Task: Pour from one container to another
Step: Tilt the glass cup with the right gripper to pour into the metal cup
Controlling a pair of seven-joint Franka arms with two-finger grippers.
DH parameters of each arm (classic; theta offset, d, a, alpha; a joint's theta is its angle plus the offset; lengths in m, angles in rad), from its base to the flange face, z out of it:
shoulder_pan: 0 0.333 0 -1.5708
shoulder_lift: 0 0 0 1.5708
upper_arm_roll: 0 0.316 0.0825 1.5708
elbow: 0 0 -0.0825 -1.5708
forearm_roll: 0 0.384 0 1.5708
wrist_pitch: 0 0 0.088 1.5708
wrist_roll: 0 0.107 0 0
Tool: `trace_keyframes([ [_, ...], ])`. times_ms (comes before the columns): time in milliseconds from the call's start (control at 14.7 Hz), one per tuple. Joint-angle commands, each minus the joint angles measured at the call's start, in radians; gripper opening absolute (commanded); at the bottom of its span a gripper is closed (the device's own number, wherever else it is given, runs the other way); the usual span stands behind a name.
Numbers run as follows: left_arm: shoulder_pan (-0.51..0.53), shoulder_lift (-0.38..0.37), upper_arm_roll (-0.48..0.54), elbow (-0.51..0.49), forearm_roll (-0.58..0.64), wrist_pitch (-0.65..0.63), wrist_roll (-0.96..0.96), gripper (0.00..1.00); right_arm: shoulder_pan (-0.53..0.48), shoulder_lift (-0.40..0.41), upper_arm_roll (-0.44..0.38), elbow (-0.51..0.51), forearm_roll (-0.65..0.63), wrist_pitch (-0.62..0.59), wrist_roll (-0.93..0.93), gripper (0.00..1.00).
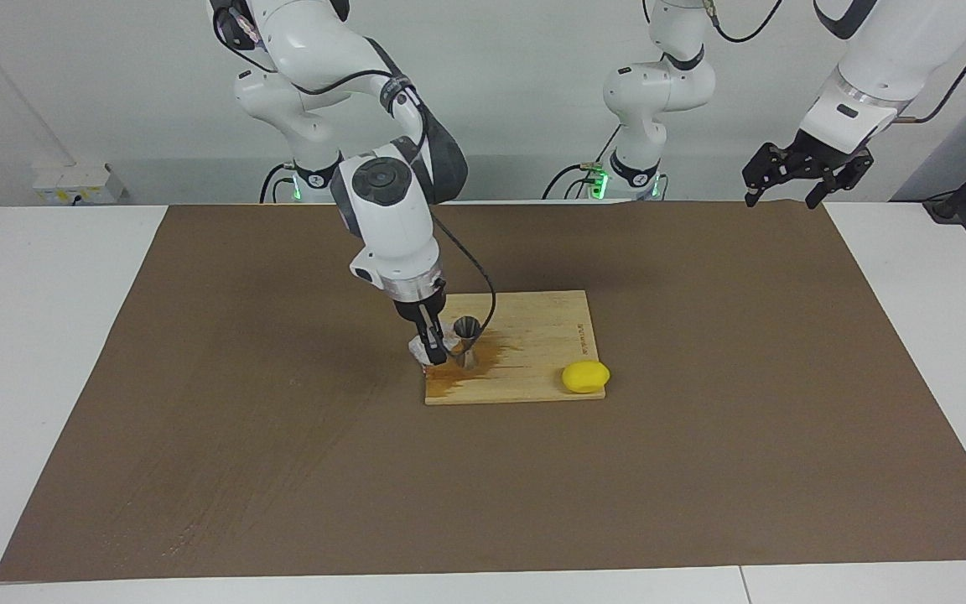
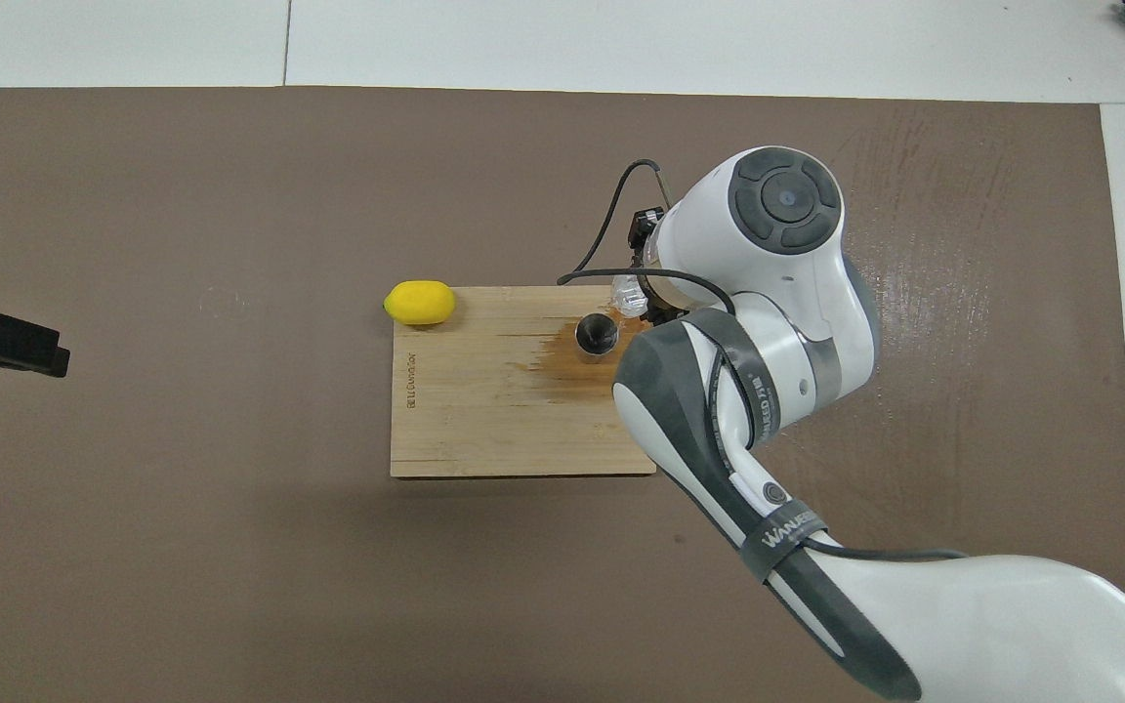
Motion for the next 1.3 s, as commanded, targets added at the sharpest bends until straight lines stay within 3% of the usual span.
trace_keyframes([
  [0, -0.004, -0.008, 0.003, -0.010, 0.019, -0.007, 0.013, 1.00, 0.043, -0.019, 0.001, 0.002, -0.090, -0.026, 0.056, 0.00],
  [545, -0.004, -0.008, 0.003, -0.010, 0.019, -0.007, 0.013, 1.00, 0.100, -0.049, 0.002, -0.035, -0.274, -0.053, 0.064, 0.00],
  [1227, -0.004, -0.009, 0.003, -0.010, 0.019, -0.007, 0.013, 1.00, 0.089, -0.078, 0.006, -0.027, -0.150, -0.095, 0.118, 0.00],
])
